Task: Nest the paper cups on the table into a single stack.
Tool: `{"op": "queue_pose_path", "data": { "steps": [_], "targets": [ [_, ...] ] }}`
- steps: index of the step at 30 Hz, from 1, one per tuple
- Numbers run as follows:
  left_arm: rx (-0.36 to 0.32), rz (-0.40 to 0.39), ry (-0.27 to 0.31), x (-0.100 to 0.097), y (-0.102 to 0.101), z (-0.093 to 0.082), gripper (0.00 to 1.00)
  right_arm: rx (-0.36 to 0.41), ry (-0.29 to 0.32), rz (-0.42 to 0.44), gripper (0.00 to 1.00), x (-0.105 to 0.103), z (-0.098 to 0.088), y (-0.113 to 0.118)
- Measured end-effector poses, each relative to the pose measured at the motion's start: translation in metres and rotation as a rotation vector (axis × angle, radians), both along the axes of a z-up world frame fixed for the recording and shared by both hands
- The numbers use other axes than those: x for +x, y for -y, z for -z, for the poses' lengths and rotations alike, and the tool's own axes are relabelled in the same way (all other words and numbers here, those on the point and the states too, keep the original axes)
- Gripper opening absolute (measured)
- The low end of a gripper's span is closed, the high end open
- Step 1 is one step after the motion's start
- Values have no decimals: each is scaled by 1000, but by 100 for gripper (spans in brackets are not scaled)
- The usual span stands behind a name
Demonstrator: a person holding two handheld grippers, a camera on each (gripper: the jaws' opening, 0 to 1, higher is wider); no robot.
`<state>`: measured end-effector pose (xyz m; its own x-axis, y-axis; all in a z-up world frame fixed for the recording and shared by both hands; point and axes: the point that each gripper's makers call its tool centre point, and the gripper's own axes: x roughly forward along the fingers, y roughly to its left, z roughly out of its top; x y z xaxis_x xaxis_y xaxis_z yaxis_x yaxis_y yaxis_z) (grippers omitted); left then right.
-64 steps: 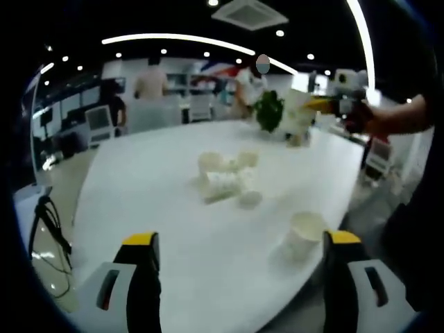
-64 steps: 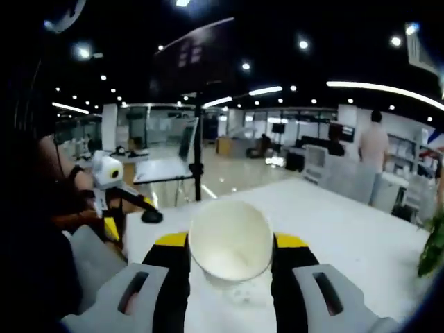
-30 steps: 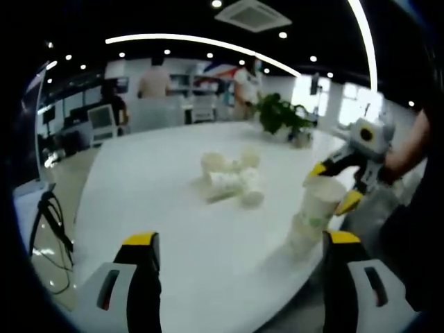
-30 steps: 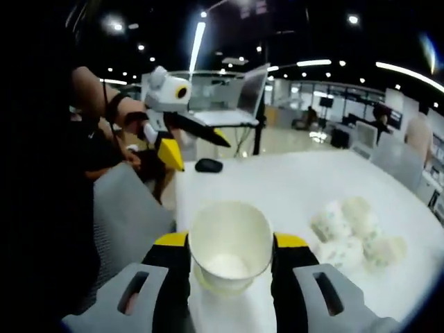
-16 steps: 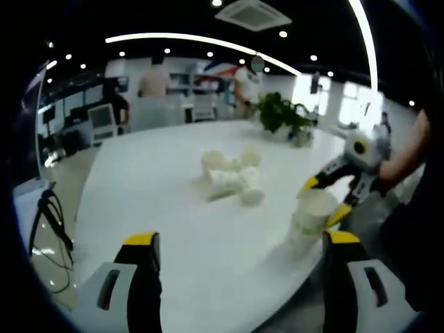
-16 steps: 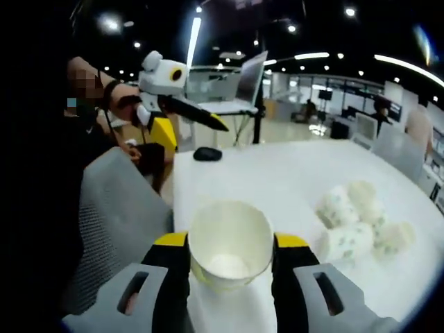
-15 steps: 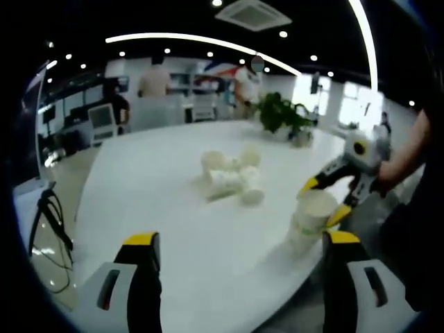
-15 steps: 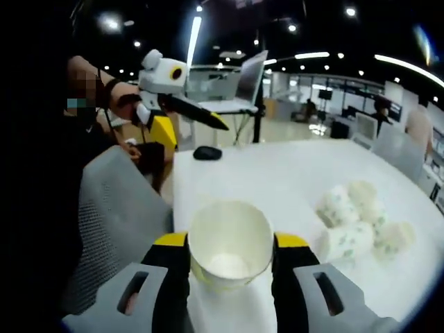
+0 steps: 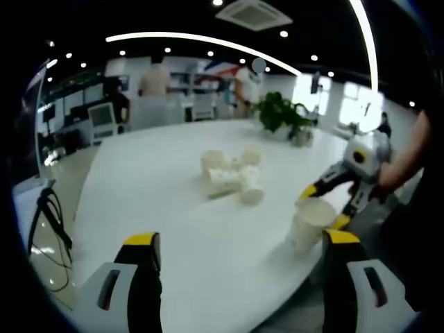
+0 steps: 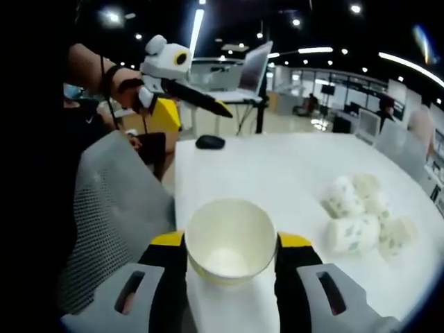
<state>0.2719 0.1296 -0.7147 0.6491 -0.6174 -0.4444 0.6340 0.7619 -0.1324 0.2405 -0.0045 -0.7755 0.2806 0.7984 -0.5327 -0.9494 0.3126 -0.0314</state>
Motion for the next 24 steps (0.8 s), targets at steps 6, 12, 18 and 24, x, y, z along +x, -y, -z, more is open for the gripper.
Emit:
{"op": "queue_pose_path", "data": {
  "steps": [6,12,18,24],
  "targets": [
    [-1,-3,-3,-1,-1,0,95,-14,9,-14,55,-5,2,-2],
    [-1,-6,-3,-1,-1,0,96,-41,14,-25,59,-9,1,-1],
    [-2,-5,-1,-1,-1,0,96,-39,17,-23,59,-9,-5,0],
    [-9,-13,3,0,-2,-1,96,-16,33,-15,59,-6,-20,0]
  ]
}}
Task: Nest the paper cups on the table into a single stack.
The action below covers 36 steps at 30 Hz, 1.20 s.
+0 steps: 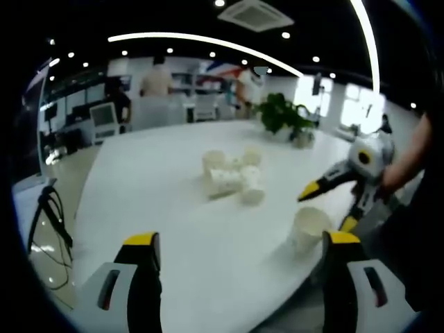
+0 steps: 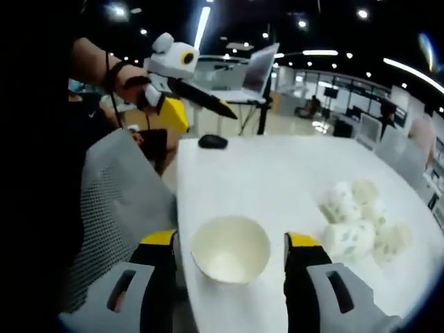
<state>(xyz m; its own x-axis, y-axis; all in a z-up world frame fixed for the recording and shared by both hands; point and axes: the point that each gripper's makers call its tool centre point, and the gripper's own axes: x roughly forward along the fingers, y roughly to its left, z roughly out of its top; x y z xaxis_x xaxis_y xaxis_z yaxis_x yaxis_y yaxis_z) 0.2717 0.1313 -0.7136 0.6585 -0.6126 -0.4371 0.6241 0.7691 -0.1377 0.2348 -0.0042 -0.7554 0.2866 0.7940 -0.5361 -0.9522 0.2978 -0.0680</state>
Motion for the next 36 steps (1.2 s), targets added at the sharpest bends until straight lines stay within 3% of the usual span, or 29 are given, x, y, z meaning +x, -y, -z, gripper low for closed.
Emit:
{"op": "queue_pose_path", "data": {
  "steps": [17,24,36],
  "targets": [
    [0,13,10,8,0,-3,96,116,47,120,66,29,-45,19],
    [1,19,13,10,2,-3,96,116,63,173,68,37,-51,32],
    [1,31,21,12,7,-5,96,103,100,308,88,64,-61,65]
  ]
}}
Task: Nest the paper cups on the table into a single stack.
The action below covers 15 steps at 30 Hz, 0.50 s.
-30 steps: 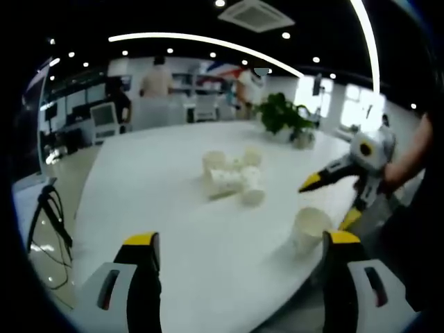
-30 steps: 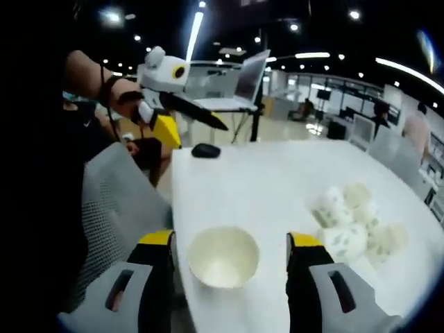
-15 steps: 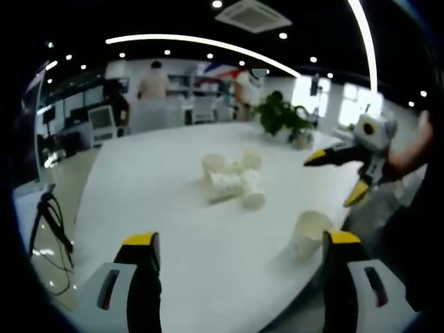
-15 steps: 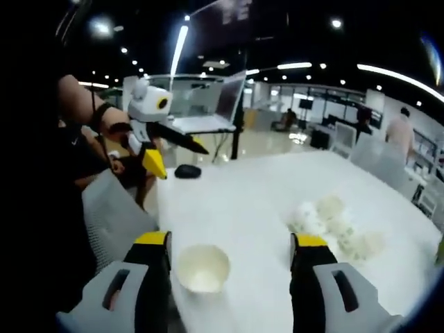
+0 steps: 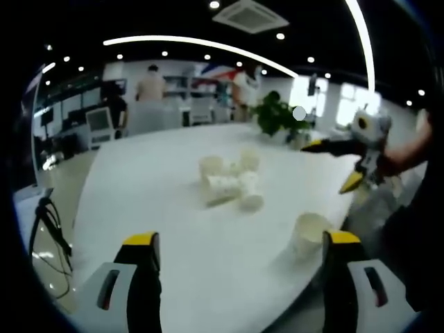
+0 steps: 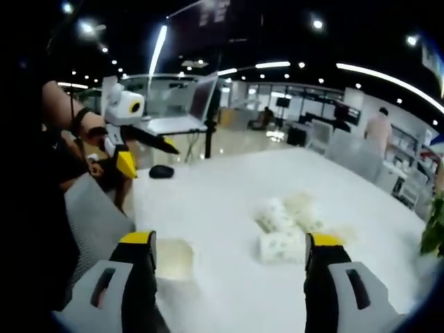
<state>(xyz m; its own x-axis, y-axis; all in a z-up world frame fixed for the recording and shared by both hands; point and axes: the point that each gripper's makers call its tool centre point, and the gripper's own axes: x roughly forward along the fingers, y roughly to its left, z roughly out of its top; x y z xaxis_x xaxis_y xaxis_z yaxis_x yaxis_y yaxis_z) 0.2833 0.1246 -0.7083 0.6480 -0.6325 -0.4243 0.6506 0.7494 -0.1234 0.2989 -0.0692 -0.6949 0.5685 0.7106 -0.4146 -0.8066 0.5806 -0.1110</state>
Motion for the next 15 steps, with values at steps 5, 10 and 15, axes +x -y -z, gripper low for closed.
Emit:
{"op": "queue_pose_path", "data": {
  "steps": [5,10,15],
  "targets": [
    [-2,-4,-1,0,0,1,96,0,29,57,90,15,-8,16],
    [-8,-5,-6,-2,0,2,96,2,61,119,96,29,-16,33],
    [-9,-9,-6,-3,-1,2,96,-3,94,160,100,38,-21,43]
  ]
}}
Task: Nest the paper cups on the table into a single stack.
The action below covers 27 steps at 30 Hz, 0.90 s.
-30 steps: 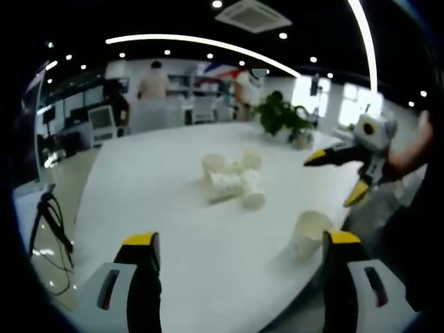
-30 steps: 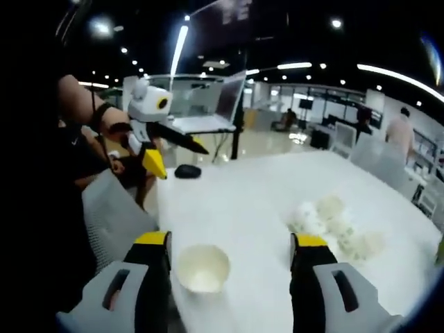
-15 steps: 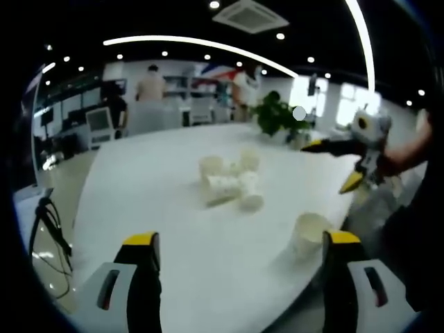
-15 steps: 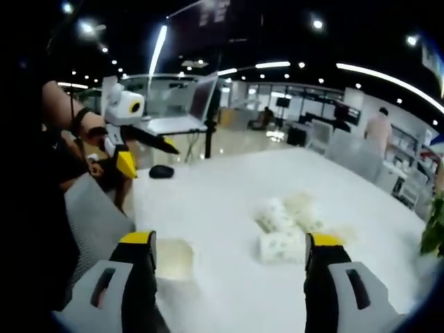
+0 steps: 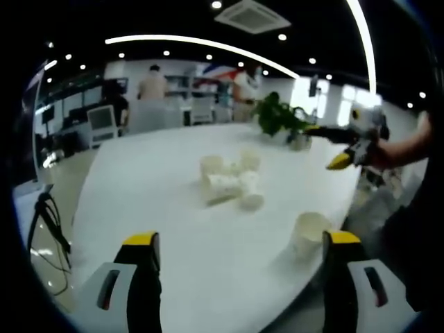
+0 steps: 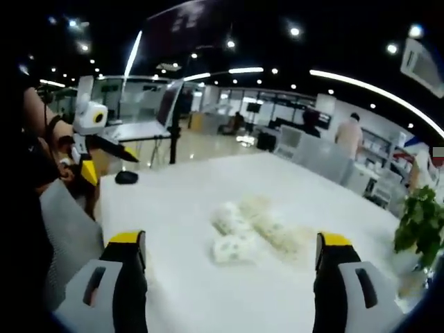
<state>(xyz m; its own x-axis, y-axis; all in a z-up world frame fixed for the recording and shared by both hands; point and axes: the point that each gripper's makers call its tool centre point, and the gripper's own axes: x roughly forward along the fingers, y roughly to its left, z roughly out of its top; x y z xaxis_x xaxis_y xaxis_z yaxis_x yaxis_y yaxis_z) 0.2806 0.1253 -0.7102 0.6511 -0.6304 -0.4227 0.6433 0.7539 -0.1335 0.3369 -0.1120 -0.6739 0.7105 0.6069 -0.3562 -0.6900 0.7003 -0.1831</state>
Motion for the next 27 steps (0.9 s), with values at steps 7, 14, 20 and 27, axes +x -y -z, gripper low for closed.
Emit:
{"op": "queue_pose_path", "data": {
  "steps": [7,14,20,27],
  "targets": [
    [2,-6,0,0,-2,0,97,-8,0,4,100,4,2,5],
    [-5,-13,2,0,-4,0,96,-37,2,-13,100,18,6,13],
    [-5,-26,-4,-1,-8,1,97,-66,-34,-65,100,31,20,17],
    [-2,-35,-18,-5,-9,2,97,-96,-100,-138,100,47,37,19]
  ]
}}
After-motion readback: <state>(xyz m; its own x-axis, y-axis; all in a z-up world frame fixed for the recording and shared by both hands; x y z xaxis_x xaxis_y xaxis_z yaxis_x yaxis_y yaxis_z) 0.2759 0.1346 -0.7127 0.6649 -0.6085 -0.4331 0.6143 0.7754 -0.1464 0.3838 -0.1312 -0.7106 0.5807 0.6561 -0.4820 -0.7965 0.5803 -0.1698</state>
